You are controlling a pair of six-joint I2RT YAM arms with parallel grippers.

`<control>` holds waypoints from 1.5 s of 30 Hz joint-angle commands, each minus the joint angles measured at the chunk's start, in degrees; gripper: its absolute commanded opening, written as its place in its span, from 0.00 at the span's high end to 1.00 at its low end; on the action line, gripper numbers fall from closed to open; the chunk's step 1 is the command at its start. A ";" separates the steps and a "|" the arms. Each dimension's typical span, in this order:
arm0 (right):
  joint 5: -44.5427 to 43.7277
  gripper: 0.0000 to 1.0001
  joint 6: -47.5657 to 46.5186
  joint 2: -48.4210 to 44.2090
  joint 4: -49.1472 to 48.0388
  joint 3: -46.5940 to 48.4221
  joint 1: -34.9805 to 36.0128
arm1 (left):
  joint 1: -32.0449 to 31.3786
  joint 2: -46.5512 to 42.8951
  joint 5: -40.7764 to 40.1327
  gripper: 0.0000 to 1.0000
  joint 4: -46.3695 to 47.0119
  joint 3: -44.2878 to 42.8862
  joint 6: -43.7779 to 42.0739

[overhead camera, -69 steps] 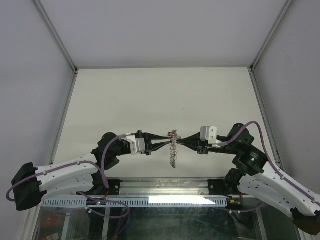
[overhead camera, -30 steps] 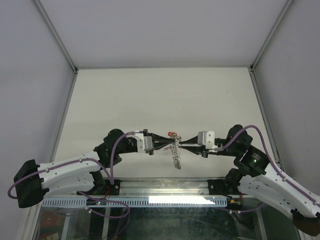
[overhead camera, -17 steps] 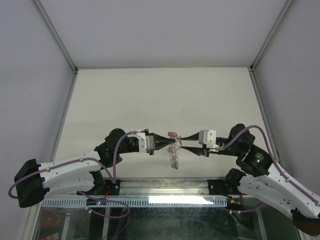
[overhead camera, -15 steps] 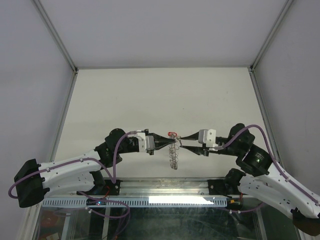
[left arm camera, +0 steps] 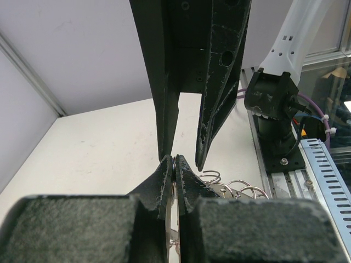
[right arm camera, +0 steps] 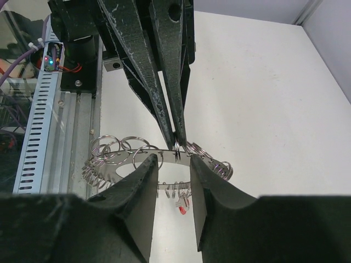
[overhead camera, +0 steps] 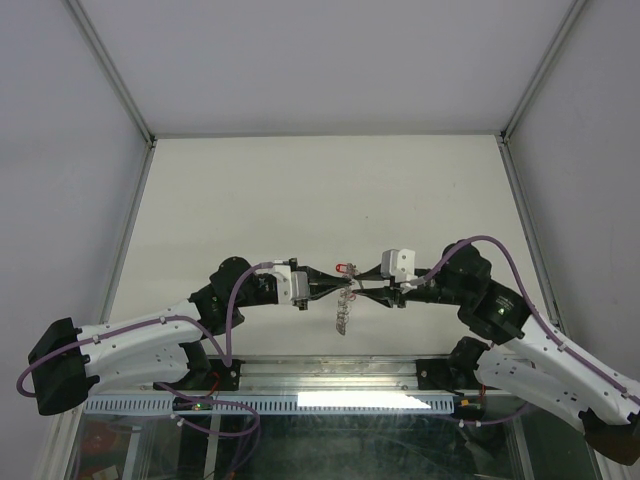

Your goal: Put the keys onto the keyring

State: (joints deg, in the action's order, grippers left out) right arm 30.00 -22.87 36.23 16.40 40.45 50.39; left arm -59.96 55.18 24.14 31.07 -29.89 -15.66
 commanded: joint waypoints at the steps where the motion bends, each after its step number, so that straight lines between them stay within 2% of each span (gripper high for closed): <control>1: 0.66 0.69 1.03 -0.06 -3.90 1.50 -0.03 | -0.06 -0.25 0.99 1.00 2.77 -3.48 -0.15; 16: 2.35 0.77 1.66 1.61 -6.05 1.13 -0.03 | -0.05 -0.25 2.26 1.00 2.76 -3.85 -0.14; 20: 2.56 0.85 1.74 2.21 -6.70 1.21 -0.03 | -0.06 -0.22 2.57 1.00 2.76 -3.86 -0.10; 23: 2.75 1.00 1.69 2.59 -6.99 1.31 -0.03 | -0.06 -0.16 2.83 1.00 2.92 -3.91 -0.07; 29: 1.56 1.00 1.00 0.61 -7.42 0.34 -0.03 | -0.05 -1.65 1.48 1.00 2.78 -4.14 1.33; 30: 1.10 1.00 1.13 -0.13 -7.70 0.08 -0.03 | -0.06 -2.27 0.58 0.98 2.73 -4.08 1.75; 31: 0.65 1.00 1.38 -0.80 -8.00 -0.19 -0.03 | -0.06 -3.01 -0.39 0.91 2.63 -3.79 2.21; 34: -0.24 1.00 1.90 -2.35 -8.68 -0.84 -0.03 | -0.06 -5.97 -3.03 0.80 1.98 -2.73 3.30; 42: -0.18 1.00 3.62 -4.55 -11.19 -1.45 -0.03 | -0.06 -11.06 -3.71 0.60 -2.45 0.50 4.30; 45: 0.06 1.00 3.79 -4.59 -11.59 -1.07 -0.03 | -0.06 -10.53 -2.66 0.56 -3.33 0.80 4.10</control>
State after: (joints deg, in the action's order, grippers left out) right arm 30.24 -20.38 32.60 11.42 37.95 50.35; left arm -59.94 44.27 21.30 29.85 -30.13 -12.43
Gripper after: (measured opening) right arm 0.009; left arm 0.421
